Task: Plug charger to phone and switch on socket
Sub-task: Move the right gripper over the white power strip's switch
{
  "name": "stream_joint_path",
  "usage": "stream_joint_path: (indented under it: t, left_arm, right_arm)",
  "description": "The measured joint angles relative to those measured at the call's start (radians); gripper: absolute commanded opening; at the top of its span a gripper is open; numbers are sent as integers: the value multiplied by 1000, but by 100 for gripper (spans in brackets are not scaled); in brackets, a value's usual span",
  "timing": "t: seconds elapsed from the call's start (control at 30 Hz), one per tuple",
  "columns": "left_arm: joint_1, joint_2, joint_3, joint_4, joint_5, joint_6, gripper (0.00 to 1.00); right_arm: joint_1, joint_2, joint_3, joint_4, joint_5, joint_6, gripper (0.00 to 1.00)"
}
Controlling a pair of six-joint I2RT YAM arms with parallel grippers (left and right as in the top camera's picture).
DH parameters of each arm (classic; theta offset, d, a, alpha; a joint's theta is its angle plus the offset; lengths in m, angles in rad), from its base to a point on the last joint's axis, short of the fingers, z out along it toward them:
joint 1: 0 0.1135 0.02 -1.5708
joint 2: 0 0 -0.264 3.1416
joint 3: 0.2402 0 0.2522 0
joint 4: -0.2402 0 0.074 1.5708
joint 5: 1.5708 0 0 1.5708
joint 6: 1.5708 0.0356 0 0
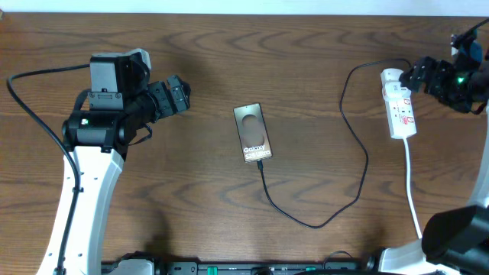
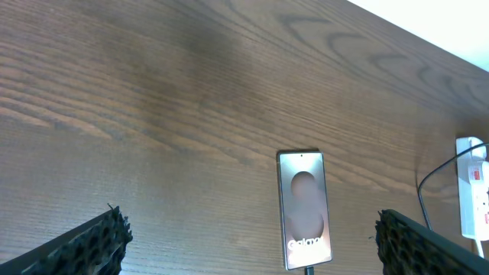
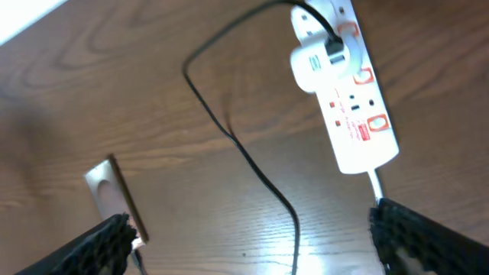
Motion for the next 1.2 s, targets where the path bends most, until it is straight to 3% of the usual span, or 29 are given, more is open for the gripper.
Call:
stream_joint_path:
  t: [0.6, 0.93, 1.2]
  left_arm:
    - [0, 0, 0, 0, 0, 0, 100]
    - [0, 0, 0, 0, 0, 0, 100]
    - [0, 0, 0, 0, 0, 0, 100]
  right_arm:
    - [-76, 105, 0, 64, 183, 8, 99]
    - [-230, 156, 0, 198, 89, -6, 99]
    - [-254, 260, 0, 219, 8, -10, 99]
